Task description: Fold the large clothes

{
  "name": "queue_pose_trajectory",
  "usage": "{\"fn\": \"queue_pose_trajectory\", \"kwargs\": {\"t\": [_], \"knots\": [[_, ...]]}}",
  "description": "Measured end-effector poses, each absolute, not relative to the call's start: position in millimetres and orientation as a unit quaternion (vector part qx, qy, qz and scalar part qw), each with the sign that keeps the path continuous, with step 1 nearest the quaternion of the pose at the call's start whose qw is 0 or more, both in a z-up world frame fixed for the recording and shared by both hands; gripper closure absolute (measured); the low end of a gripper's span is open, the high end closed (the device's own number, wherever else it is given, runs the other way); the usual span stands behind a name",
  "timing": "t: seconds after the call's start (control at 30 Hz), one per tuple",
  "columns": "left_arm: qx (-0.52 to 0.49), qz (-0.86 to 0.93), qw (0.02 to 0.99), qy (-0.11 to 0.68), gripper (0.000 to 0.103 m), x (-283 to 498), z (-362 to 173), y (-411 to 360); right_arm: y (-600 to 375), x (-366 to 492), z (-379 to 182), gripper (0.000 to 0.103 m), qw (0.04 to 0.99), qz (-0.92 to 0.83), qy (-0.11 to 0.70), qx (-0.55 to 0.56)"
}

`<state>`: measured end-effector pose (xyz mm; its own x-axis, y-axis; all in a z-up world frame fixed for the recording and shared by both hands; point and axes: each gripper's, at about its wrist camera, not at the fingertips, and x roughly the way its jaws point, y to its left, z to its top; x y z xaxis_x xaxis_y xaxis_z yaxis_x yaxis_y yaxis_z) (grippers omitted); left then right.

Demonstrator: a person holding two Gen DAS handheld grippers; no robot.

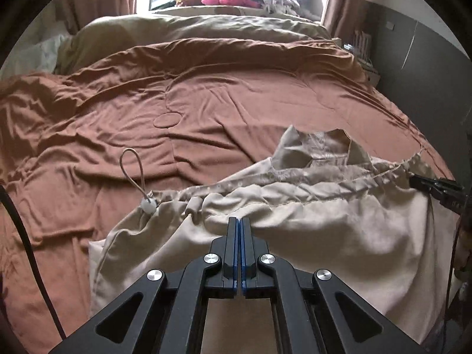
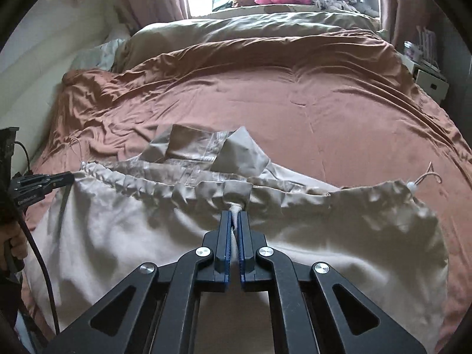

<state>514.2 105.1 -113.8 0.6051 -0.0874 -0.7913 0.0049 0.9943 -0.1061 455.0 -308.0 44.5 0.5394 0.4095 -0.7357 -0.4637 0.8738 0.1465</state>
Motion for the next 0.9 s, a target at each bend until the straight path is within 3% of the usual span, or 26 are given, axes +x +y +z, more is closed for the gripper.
{"fn": "queue_pose_trajectory", "kwargs": {"t": [0.4, 0.73, 0.8, 0.87, 0.9], "knots": [[-0.056, -0.023, 0.871, 0.488, 0.102, 546, -186, 112, -290, 491, -13, 0.102, 0.857, 0.226, 0.461, -0.03], [-0.127, -0.011, 0.864, 0.488, 0.092, 536, -163, 133, -298, 489, 19, 0.097, 0.847, 0.226, 0.481, -0.025], [-0.139, -0.013, 0.866, 0.48, 0.078, 525, -150, 138, -299, 478, 31, 0.079, 0.849, 0.233, 0.473, -0.025], [-0.147, -0.008, 0.872, 0.466, 0.039, 507, -135, 143, -299, 464, 45, 0.019, 0.852, 0.247, 0.462, -0.019], [-0.149, -0.007, 0.877, 0.458, 0.035, 499, -128, 145, -299, 457, 50, 0.017, 0.853, 0.252, 0.457, -0.018]]}}
